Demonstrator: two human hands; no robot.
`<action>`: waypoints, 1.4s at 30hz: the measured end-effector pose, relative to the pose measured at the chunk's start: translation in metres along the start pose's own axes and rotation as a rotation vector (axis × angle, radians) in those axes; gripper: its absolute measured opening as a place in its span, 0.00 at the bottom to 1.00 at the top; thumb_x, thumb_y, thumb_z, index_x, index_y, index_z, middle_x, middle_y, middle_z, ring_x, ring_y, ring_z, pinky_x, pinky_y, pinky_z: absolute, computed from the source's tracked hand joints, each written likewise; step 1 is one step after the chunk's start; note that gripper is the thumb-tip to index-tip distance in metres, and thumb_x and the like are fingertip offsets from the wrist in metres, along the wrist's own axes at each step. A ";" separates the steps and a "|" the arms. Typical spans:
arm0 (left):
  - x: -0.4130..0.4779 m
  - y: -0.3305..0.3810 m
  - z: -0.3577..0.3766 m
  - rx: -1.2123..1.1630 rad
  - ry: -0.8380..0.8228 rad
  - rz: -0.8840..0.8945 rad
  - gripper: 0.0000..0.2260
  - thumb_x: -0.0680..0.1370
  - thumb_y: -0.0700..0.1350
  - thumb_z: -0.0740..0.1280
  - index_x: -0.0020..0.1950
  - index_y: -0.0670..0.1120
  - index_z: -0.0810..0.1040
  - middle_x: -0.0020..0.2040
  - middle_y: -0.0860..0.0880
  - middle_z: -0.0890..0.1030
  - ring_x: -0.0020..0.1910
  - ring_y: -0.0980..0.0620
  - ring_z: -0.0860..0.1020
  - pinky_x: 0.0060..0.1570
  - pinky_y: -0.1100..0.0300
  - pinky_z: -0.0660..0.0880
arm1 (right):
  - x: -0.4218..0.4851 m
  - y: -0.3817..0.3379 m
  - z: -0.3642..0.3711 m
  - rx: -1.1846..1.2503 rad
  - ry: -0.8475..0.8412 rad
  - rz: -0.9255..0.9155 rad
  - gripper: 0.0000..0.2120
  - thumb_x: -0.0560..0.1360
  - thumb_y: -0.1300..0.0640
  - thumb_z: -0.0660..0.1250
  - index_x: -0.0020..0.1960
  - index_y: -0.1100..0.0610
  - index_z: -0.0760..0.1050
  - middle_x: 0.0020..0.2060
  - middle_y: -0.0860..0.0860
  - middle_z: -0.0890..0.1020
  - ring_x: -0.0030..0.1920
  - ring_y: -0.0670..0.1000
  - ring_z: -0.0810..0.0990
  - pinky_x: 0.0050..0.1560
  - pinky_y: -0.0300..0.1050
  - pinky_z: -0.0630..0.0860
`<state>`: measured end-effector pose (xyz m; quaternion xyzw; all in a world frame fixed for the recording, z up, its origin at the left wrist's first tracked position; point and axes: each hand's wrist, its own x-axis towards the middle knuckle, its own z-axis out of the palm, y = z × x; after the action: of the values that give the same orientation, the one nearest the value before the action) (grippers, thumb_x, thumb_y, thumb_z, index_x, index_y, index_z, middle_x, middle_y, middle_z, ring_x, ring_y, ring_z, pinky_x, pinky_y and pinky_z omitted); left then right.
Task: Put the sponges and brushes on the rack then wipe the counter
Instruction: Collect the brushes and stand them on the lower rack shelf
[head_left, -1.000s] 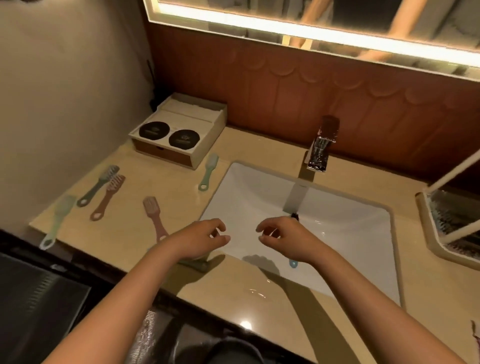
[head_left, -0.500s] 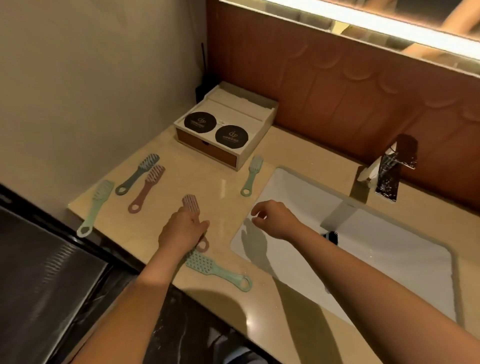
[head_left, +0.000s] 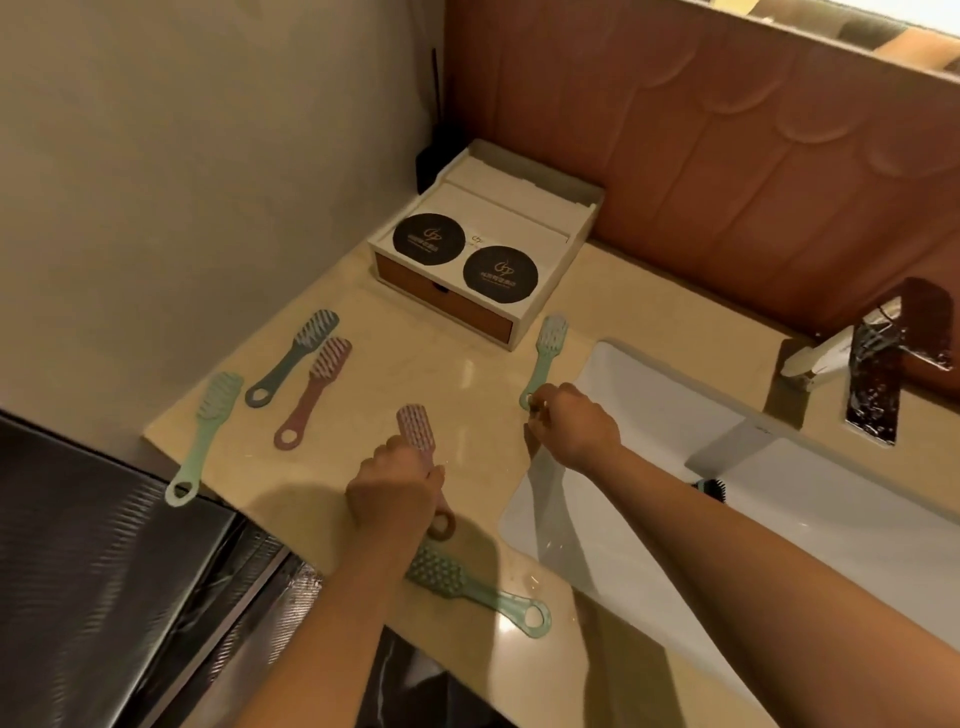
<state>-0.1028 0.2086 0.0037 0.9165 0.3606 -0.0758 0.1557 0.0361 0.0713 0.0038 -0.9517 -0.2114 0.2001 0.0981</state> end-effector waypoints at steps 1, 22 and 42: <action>-0.001 -0.001 0.003 -0.025 0.051 0.038 0.18 0.75 0.54 0.67 0.53 0.39 0.74 0.48 0.42 0.80 0.47 0.43 0.80 0.41 0.56 0.75 | 0.002 -0.001 0.001 -0.016 0.017 0.001 0.14 0.78 0.51 0.60 0.61 0.54 0.71 0.56 0.56 0.74 0.52 0.59 0.77 0.48 0.53 0.77; 0.007 0.023 -0.001 -0.748 -0.220 -0.068 0.08 0.74 0.46 0.69 0.39 0.45 0.73 0.37 0.47 0.77 0.40 0.45 0.77 0.41 0.57 0.72 | -0.011 0.007 -0.004 0.464 0.392 -0.116 0.06 0.80 0.58 0.57 0.52 0.60 0.70 0.53 0.57 0.76 0.48 0.55 0.76 0.50 0.55 0.77; -0.045 0.084 0.010 -1.614 -0.680 -0.264 0.05 0.82 0.38 0.55 0.48 0.41 0.69 0.35 0.46 0.75 0.22 0.56 0.71 0.20 0.68 0.65 | -0.131 0.056 -0.022 1.499 0.500 0.223 0.16 0.74 0.71 0.61 0.54 0.52 0.72 0.39 0.49 0.81 0.44 0.48 0.78 0.46 0.39 0.75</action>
<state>-0.0785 0.1181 0.0256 0.4063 0.3412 -0.0838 0.8435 -0.0427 -0.0390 0.0524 -0.6644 0.1040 0.0784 0.7360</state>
